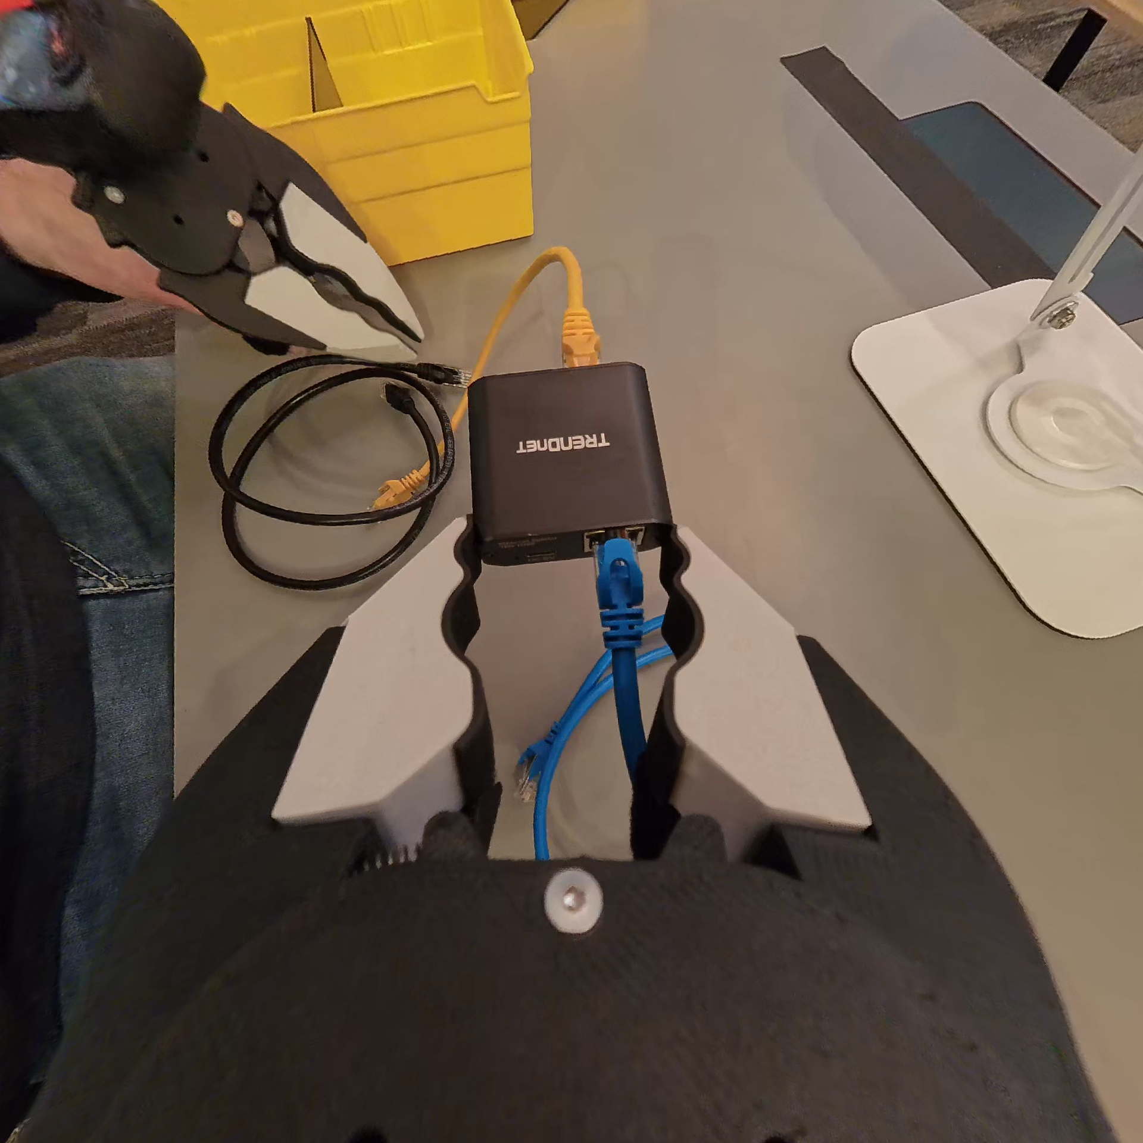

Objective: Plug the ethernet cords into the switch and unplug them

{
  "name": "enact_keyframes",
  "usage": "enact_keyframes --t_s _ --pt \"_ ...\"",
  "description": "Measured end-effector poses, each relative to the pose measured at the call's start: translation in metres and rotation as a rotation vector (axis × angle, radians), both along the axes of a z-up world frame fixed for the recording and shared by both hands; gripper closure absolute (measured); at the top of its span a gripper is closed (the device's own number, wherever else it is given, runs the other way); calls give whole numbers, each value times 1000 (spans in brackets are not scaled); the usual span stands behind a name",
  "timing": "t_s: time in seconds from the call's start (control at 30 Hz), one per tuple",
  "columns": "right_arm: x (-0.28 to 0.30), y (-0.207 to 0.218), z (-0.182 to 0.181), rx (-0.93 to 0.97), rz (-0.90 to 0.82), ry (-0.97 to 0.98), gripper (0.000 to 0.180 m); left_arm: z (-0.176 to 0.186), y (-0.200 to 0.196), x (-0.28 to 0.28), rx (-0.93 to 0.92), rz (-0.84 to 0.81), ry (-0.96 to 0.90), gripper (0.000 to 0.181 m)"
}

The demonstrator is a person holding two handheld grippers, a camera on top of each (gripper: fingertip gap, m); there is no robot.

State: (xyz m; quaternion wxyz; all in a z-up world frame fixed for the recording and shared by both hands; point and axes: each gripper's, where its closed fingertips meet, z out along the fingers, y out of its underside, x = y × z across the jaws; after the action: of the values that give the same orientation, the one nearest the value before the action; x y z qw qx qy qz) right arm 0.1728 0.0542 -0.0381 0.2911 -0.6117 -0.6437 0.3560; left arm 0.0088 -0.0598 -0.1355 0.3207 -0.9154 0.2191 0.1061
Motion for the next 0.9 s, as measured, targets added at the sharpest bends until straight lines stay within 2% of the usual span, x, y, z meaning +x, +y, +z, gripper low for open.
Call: enact_keyframes --t_s 0.1,0.23,0.57,0.7,0.9 --pt "0 -1 0 -1 2 -1 122 -12 -1 -4 -35 -18 74 173" --pt "-1 -1 -1 -4 6 0 122 -23 -1 2 -58 -53 29 163" --pt "-1 -1 0 -9 5 10 122 -21 11 0 46 -74 71 167" --pt "-2 -2 -1 -11 7 10 122 -11 14 2 123 -85 75 155" --pt "-3 -2 -2 -13 9 8 121 -16 13 6 125 -135 180 160"
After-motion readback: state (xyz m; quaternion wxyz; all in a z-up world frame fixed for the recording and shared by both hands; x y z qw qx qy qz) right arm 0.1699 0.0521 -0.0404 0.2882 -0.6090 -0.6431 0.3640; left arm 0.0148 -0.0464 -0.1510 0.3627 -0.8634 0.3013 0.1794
